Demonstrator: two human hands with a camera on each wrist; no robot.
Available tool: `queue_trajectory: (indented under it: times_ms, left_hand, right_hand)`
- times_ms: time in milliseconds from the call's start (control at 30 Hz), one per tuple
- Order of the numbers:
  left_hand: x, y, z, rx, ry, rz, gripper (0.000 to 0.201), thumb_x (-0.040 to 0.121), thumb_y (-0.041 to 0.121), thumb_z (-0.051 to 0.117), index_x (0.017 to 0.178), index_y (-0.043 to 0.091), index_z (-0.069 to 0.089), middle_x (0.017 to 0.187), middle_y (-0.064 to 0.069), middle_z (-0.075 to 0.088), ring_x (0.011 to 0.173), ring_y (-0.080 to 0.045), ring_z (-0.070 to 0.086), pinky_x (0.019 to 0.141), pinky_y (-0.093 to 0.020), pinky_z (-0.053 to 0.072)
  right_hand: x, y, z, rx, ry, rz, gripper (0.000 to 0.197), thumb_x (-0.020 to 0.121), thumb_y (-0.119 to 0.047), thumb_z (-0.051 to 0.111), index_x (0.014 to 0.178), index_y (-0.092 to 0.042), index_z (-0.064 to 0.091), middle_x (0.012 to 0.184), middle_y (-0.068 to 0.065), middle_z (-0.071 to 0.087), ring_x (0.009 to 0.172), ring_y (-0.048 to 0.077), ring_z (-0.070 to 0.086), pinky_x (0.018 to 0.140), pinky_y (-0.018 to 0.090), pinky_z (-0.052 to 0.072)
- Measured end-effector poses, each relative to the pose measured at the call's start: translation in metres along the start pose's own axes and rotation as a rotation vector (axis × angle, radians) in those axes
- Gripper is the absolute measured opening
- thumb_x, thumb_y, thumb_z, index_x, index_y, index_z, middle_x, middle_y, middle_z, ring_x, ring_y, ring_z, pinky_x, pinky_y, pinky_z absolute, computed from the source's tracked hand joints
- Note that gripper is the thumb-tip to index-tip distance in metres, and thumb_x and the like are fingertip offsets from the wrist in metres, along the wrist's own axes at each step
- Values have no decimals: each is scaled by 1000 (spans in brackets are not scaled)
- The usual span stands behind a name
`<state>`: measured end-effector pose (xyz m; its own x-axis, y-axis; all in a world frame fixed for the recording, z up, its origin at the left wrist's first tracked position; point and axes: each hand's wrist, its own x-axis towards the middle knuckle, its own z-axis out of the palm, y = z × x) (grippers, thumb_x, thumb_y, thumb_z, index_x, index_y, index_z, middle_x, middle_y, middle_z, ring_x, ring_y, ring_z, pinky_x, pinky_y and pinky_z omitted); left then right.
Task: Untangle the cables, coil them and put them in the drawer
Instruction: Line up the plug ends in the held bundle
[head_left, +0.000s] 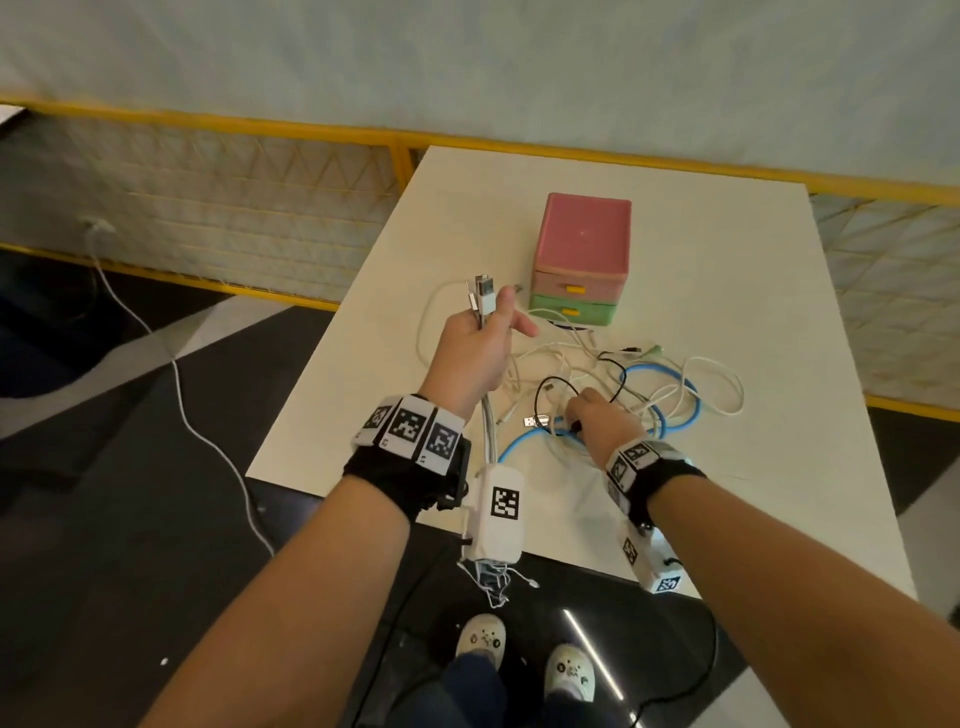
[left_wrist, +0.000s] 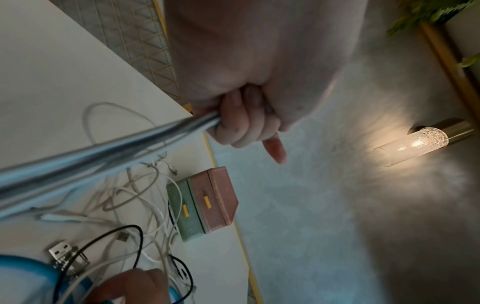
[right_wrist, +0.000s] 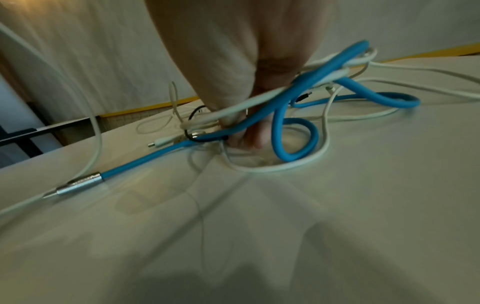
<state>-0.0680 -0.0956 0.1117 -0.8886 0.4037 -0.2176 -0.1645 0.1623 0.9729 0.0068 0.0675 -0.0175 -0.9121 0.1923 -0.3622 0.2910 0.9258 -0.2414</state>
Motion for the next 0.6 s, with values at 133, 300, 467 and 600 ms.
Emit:
queue_trajectory:
  times_ms: [133, 300, 467, 600]
  left_hand:
    - [3, 0, 0, -5, -14, 4, 50, 103, 43, 40, 71, 14, 65, 44, 4, 25, 34, -10, 21, 40, -20, 20]
    - [7, -1, 0, 8, -52, 30, 49, 103, 42, 40, 72, 15, 66, 44, 5, 25, 35, -10, 20, 40, -20, 20]
    - [11, -1, 9, 165, -119, 155, 43, 105, 34, 39, 93, 11, 74, 62, 1, 45, 40, -4, 37, 43, -16, 29]
    - [12, 6, 26, 344, -148, 260, 33, 104, 27, 44, 100, 10, 72, 79, 10, 64, 65, 10, 56, 65, -6, 39]
  right_hand:
    - [1, 0, 0, -37, -12, -18, 22, 90, -7, 50, 112, -9, 52, 121, 10, 41, 95, 33, 59, 70, 35, 39]
    - [-1, 0, -28, 53, 67, -16, 16, 86, -15, 57, 100, -15, 65, 106, 8, 60, 97, 28, 59, 75, 30, 42]
    - [-22, -2, -75, 457, 378, -208, 13, 82, -5, 65, 95, -9, 68, 89, 0, 55, 79, 13, 56, 77, 24, 47]
    - [-41, -10, -105, 689, 388, -335, 20, 90, 2, 54, 105, -9, 57, 95, 3, 65, 88, 14, 65, 84, 26, 51]
